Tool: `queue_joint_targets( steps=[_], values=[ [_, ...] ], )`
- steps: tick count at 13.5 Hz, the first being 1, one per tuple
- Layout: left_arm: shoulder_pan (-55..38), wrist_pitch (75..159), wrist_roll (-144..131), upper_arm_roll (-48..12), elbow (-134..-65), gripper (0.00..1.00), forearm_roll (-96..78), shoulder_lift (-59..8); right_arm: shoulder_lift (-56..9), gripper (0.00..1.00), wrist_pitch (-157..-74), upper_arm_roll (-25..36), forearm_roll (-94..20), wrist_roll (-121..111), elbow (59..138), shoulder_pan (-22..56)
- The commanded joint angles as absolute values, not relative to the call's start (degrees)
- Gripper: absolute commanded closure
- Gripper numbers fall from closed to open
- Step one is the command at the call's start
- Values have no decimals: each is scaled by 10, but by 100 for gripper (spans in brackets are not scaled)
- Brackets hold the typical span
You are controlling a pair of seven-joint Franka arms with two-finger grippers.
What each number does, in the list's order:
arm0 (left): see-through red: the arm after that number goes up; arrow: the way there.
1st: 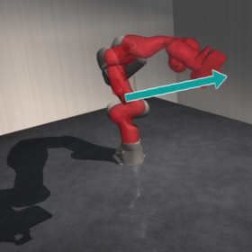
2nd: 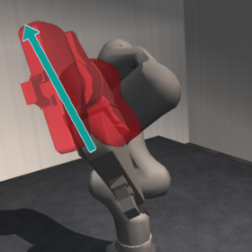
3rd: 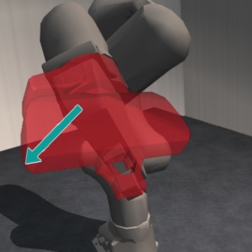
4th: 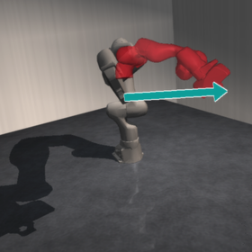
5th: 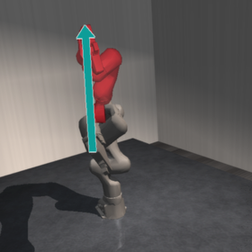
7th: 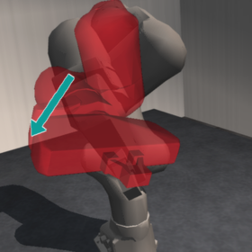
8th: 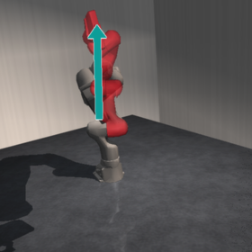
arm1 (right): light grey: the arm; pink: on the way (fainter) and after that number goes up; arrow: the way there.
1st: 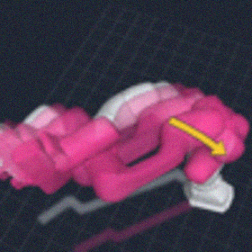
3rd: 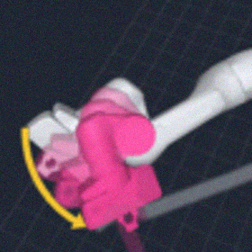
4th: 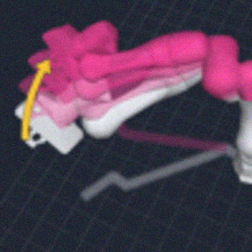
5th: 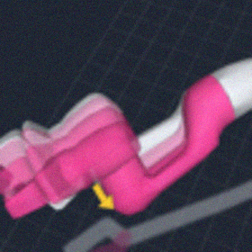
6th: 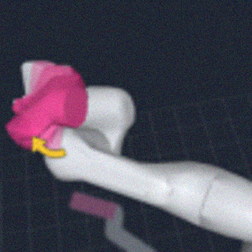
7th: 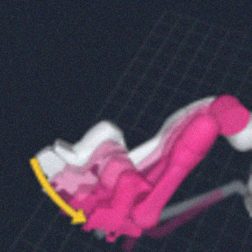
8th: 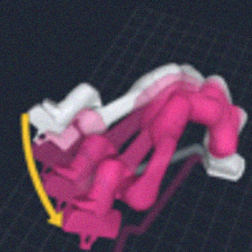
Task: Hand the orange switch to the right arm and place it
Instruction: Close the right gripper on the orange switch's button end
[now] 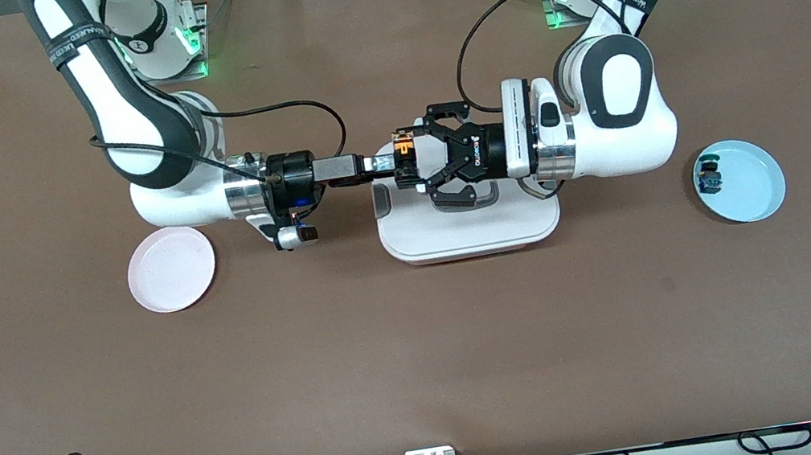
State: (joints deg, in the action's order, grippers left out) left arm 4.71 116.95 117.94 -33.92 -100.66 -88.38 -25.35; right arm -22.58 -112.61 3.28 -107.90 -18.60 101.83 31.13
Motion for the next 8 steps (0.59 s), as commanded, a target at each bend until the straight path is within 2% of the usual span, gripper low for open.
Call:
queue_joint_targets(
  steps=[1,8],
  values=[
    [52,1159,1198,-342,-1007,99,-902,-255,-243,2,-1136,35,-1092,-195,997,320],
    [53,1159,1198,-342,-1006,99,-902,-255,-237,4,-1137,36,-1129,-195,997,338]
  ],
)
